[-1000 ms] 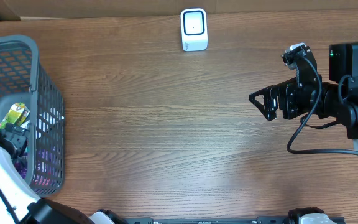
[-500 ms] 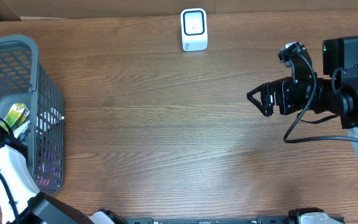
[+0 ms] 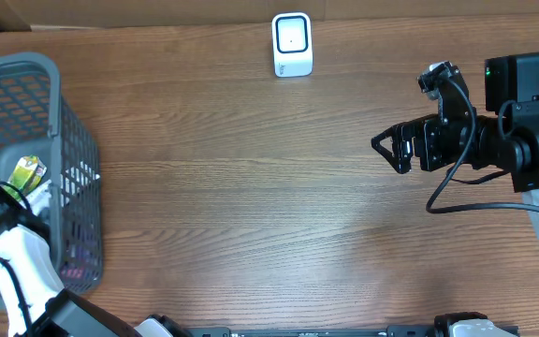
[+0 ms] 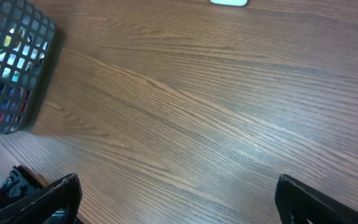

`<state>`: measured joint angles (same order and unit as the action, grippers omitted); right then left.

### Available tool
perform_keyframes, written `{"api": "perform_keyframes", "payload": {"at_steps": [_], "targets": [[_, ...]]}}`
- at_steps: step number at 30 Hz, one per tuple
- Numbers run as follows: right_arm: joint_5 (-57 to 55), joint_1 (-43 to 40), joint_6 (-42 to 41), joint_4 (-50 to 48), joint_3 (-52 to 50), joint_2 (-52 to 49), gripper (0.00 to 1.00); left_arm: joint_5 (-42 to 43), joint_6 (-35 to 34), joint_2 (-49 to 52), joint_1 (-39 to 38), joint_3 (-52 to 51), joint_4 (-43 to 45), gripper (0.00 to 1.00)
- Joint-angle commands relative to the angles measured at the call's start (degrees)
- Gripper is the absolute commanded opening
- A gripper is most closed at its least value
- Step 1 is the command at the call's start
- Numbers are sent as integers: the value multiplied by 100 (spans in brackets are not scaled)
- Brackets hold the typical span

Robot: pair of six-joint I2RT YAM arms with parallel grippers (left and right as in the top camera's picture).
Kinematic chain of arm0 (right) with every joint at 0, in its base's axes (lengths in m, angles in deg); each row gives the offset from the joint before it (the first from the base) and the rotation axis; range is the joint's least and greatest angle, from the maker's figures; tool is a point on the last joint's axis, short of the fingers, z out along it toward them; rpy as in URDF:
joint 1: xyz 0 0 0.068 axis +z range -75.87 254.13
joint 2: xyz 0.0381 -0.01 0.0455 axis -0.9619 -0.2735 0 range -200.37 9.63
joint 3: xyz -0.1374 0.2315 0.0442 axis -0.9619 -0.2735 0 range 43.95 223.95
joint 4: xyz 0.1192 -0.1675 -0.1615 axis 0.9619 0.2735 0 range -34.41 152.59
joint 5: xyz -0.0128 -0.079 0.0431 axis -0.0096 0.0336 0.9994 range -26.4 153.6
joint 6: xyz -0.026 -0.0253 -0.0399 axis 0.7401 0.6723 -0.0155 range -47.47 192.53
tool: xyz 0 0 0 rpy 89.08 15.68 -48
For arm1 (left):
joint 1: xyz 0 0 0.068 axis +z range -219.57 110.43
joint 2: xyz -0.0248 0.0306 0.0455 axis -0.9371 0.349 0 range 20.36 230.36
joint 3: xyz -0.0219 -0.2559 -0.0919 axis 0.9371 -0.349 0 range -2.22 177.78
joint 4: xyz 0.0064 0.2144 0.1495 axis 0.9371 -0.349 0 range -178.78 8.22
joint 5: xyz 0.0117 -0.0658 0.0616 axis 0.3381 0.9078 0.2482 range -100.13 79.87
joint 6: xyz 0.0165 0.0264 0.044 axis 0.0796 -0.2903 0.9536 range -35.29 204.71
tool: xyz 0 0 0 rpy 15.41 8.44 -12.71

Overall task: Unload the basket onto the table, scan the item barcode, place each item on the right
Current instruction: 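Lower left gripper into basket and grasp the purple snack bag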

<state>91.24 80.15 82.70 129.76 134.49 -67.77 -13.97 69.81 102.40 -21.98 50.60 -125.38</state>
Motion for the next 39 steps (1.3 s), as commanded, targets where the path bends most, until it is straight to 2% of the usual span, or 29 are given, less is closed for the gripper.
{"api": "perform_keyframes", "payload": {"at_steps": [1, 7, 8, 9, 11, 12, 13, 20, 31, 32, 35, 39], "targets": [[-2, -20, 39, -33, 136, 33, 100, 87, 197, 111, -107, -389, -35, 66], [101, -17, 37, -28, 136, 33, 100, 92, -354, 111, -107, -426, 173, 61], [101, -17, 37, -26, 136, 33, 100, 92, -459, 111, -107, -426, 205, 54], [98, -17, 37, -26, 136, 33, 100, 92, -511, 111, -107, -426, 243, 40], [98, -17, 37, -26, 136, 33, 100, 92, -509, 111, -107, -424, 343, 18], [101, -20, 37, -28, 136, 33, 100, 90, -507, 111, -107, -415, 369, 8], [101, -20, 37, -31, 136, 33, 100, 90, -505, 111, -107, -391, 378, 4], [98, -20, 37, -37, 136, 33, 100, 94, -503, 109, -114, 391, -66, 4], [98, -17, 37, -39, 136, 33, 100, 411, -348, 103, -114, 3512, -1928, 4], [98, -17, 37, -44, 136, 33, 100, 409, -348, 105, -114, 3689, -2059, 8], [98, -20, 37, -55, 136, 33, 100, 352, -345, 105, -111, 3803, -2214, 47], [98, -20, 37, -52, 136, 33, 100, 179, -348, 175, -72, 3534, -2291, 84]]}}
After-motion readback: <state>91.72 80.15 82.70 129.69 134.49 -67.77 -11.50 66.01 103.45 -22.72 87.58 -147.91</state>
